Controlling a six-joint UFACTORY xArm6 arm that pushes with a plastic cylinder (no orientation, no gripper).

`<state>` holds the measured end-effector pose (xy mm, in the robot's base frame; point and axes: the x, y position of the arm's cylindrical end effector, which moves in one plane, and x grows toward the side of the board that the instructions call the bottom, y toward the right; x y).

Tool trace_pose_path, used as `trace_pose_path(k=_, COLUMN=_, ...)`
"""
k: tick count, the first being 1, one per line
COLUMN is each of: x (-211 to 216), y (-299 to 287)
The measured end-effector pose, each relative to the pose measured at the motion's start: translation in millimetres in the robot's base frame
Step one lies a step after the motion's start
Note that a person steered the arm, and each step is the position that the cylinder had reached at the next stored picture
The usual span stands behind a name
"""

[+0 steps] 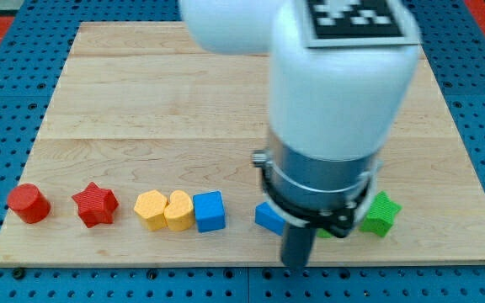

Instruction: Move the green circle towards up and left a bit

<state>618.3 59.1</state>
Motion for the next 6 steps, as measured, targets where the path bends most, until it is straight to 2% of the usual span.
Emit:
trace_pose_path(k=1, x=0, y=39)
trace_pose_path(k=3, x=-15, y=48)
trace_pose_path(k=4, x=-36, y=58)
trace_pose_path(k=5, x=-78, y=50)
trace_pose_path(k=6, x=-115, y=7)
